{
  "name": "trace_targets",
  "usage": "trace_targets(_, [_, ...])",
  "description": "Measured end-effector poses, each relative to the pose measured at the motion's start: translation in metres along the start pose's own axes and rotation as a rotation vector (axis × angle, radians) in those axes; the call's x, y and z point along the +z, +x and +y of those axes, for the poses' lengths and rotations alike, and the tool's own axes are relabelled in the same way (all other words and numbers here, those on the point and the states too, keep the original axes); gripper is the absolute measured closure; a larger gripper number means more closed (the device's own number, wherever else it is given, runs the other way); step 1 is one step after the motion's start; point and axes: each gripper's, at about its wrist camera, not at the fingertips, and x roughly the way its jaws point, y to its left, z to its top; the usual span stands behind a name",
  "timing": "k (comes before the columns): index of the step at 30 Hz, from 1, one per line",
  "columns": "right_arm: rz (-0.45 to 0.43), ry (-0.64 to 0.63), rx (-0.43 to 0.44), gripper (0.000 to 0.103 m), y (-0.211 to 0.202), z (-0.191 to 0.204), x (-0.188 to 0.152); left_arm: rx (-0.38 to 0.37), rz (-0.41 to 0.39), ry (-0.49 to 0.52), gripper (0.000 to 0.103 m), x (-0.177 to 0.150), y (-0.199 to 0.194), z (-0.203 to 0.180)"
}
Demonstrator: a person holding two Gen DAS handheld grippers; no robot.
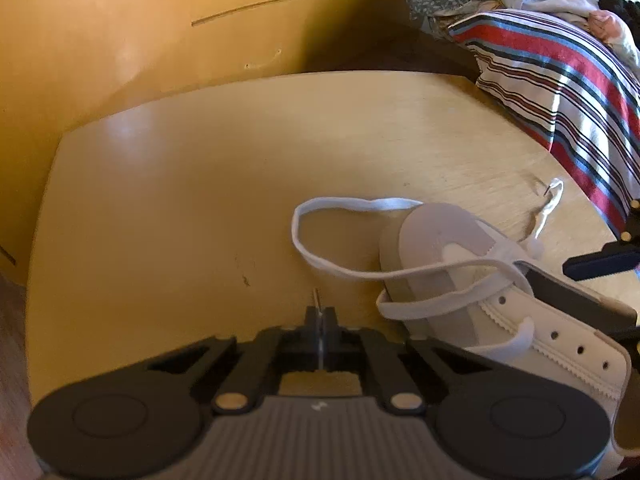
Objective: Lace up shoes with both hands
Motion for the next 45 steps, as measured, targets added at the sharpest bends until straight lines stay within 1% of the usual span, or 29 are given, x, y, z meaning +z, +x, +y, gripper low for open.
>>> trace_targets(2, [0.003, 0.006, 0.005, 0.057, 0.001, -0.002, -0.001, 0.029, -0.065, -0.006, 0.102, 0.004, -0.021, 0.011])
trace_targets(5, [0.007, 0.013, 0.008, 0.057, 0.003, -0.005, -0.002, 0.09, -0.189, -0.03, 0.102, 0.01, -0.068, 0.036])
trace_targets(7, [0.016, 0.038, 0.022, 0.058, 0.004, -0.008, -0.003, 0.163, -0.285, -0.063, 0.102, 0.011, -0.101, 0.057])
trace_targets(8, [0.022, 0.051, 0.031, 0.058, 0.005, -0.009, -0.003, 0.196, -0.32, -0.078, 0.102, 0.011, -0.113, 0.065])
trace_targets(9, [0.023, 0.064, 0.038, 0.058, 0.005, -0.009, -0.004, 0.245, -0.358, -0.083, 0.102, 0.011, -0.124, 0.071])
trace_targets(11, [0.027, 0.068, 0.034, 0.058, 0.006, -0.006, -0.005, 0.322, -0.414, -0.078, 0.102, 0.01, -0.142, 0.08])
trace_targets(12, [0.031, 0.073, 0.03, 0.058, 0.007, -0.006, -0.006, 0.361, -0.454, -0.087, 0.102, 0.009, -0.155, 0.086])
trace_targets(13, [0.037, 0.082, 0.03, 0.058, 0.008, -0.006, -0.006, 0.391, -0.488, -0.094, 0.102, 0.008, -0.167, 0.092])
trace_targets(14, [0.056, 0.106, 0.034, 0.059, 0.012, -0.007, -0.008, 0.405, -0.504, -0.097, 0.102, 0.008, -0.173, 0.095])
trace_targets(15, [0.07, 0.118, 0.031, 0.061, 0.015, -0.009, -0.01, 0.433, -0.522, -0.095, 0.102, 0.008, -0.181, 0.098])
trace_targets(16, [0.083, 0.132, 0.03, 0.065, 0.018, -0.01, -0.011, 0.491, -0.557, -0.091, 0.102, 0.008, -0.195, 0.103])
trace_targets(17, [0.094, 0.15, 0.037, 0.066, 0.02, -0.011, -0.014, 0.549, -0.592, -0.087, 0.102, 0.009, -0.21, 0.108])
trace_targets(18, [0.103, 0.168, 0.043, 0.066, 0.022, -0.012, -0.017, 0.586, -0.614, -0.085, 0.102, 0.009, -0.219, 0.111])
trace_targets(20, [0.101, 0.188, 0.051, 0.067, 0.021, -0.012, -0.019, 0.638, -0.657, -0.122, 0.102, 0.008, -0.241, 0.124])
trace_targets(22, [0.1, 0.205, 0.06, 0.068, 0.022, -0.015, -0.021, 0.702, -0.722, -0.187, 0.102, 0.002, -0.269, 0.142])
trace_targets(23, [0.099, 0.223, 0.068, 0.07, 0.022, -0.017, -0.023, 0.724, -0.747, -0.221, 0.102, -0.002, -0.282, 0.15])
trace_targets(25, [0.095, 0.259, 0.079, 0.07, 0.023, -0.02, -0.025, 0.782, -0.789, -0.275, 0.102, -0.011, -0.306, 0.168])
trace_targets(26, [0.089, 0.291, 0.085, 0.07, 0.023, -0.022, -0.028, 0.802, -0.801, -0.291, 0.102, -0.013, -0.313, 0.175])
trace_targets(28, [0.08, 0.314, 0.083, 0.07, 0.023, -0.022, -0.032, 0.86, -0.813, -0.322, 0.102, -0.022, -0.328, 0.19])
trace_targets(30, [0.074, 0.345, 0.087, 0.07, 0.021, -0.022, -0.036, 0.901, -0.814, -0.332, 0.102, -0.027, -0.334, 0.2])
trace_targets(32, [0.074, 0.347, 0.086, 0.07, 0.02, -0.02, -0.037, 0.967, -0.814, -0.355, 0.102, -0.036, -0.35, 0.214])
trace_targets(33, [0.074, 0.348, 0.085, 0.07, 0.021, -0.02, -0.037, 0.994, -0.816, -0.375, 0.102, -0.041, -0.361, 0.223])
trace_targets(35, [0.074, 0.341, 0.081, 0.07, 0.022, -0.019, -0.037, 1.073, -0.818, -0.416, 0.102, -0.057, -0.393, 0.244])
trace_targets(36, [0.075, 0.339, 0.079, 0.07, 0.022, -0.019, -0.037, 1.095, -0.816, -0.419, 0.103, -0.061, -0.401, 0.248])
trace_targets(39, [0.072, 0.322, 0.074, 0.068, 0.019, -0.016, -0.037, 1.102, -0.804, -0.43, 0.103, -0.069, -0.418, 0.255])
trace_targets(41, [0.077, 0.317, 0.078, 0.068, 0.016, -0.016, -0.034, 1.17, -0.791, -0.398, 0.102, -0.068, -0.422, 0.248])
trace_targets(43, [0.07, 0.306, 0.074, 0.068, 0.011, -0.014, -0.034, 1.194, -0.815, -0.417, 0.103, -0.071, -0.428, 0.246])
trace_targets(45, [0.081, 0.289, 0.06, 0.068, 0.013, -0.01, -0.036, 1.244, -0.819, -0.423, 0.103, -0.072, -0.443, 0.248])
